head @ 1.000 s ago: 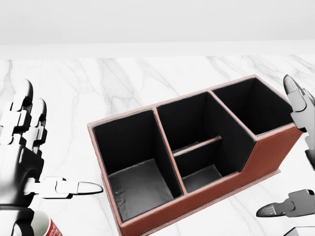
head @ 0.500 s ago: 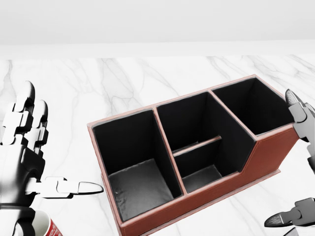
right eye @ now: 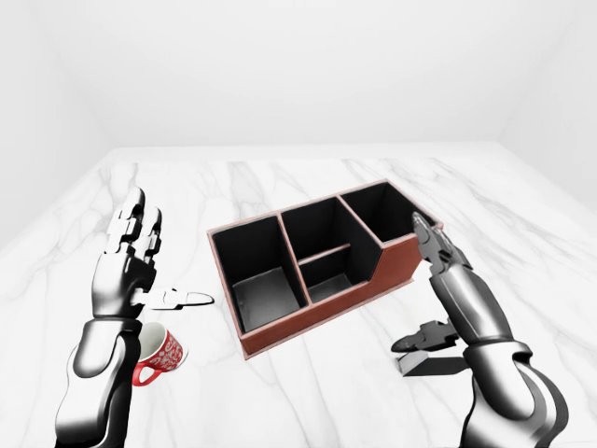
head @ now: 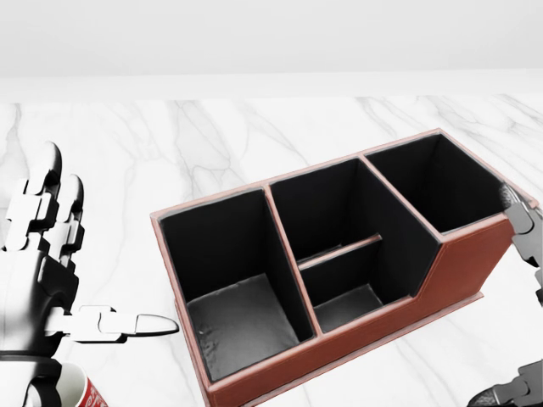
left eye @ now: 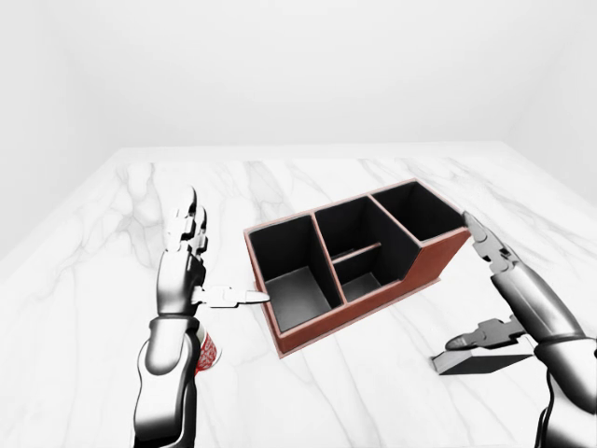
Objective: Pick up the book and place it in the back compartment of the caddy.
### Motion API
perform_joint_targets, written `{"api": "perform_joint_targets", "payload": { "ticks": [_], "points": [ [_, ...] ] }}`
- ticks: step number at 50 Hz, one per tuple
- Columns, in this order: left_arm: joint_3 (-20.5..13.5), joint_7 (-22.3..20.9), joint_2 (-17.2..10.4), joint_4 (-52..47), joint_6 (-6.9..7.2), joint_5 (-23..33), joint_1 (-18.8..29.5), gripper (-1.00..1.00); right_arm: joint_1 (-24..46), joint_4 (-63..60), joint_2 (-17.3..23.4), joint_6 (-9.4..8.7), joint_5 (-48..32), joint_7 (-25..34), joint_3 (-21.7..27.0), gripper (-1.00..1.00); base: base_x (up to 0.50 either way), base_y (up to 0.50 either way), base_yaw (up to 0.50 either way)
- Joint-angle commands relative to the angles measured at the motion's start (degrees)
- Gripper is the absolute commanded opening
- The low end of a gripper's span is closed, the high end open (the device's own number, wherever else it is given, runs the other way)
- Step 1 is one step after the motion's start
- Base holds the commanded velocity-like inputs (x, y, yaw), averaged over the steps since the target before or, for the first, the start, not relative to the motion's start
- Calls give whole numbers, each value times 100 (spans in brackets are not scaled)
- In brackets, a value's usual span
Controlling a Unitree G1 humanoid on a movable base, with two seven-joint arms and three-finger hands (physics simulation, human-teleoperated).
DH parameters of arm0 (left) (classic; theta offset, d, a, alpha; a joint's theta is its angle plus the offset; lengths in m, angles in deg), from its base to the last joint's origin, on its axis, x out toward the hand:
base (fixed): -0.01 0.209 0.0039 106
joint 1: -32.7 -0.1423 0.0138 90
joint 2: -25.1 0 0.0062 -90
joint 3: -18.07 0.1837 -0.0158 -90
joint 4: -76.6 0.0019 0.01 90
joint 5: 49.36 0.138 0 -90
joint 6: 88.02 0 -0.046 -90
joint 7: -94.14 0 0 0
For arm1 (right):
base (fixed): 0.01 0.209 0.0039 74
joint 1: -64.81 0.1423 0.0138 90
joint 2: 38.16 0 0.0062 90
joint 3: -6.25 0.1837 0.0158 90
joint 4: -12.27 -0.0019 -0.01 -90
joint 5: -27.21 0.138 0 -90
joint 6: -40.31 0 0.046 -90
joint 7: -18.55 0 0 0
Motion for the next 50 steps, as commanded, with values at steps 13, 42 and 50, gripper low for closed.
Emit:
{"api": "perform_joint_targets", "payload": {
  "ticks": [13, 42, 50],
  "points": [
    [19, 3, 6, -20, 0, 17, 0, 100, -152, 11, -62, 0, -104, 0, 228, 100, 0, 0, 0],
    [15, 2, 5, -29, 0, 10, -1, 100, -278, 317, -88, 0, -327, 0, 391, 100, 0, 0, 0],
    [11, -1, 3, -6, 0, 15, -1, 100, -352, 428, -114, 0, -405, 0, 448, 100, 0, 0, 0]
  ]
}}
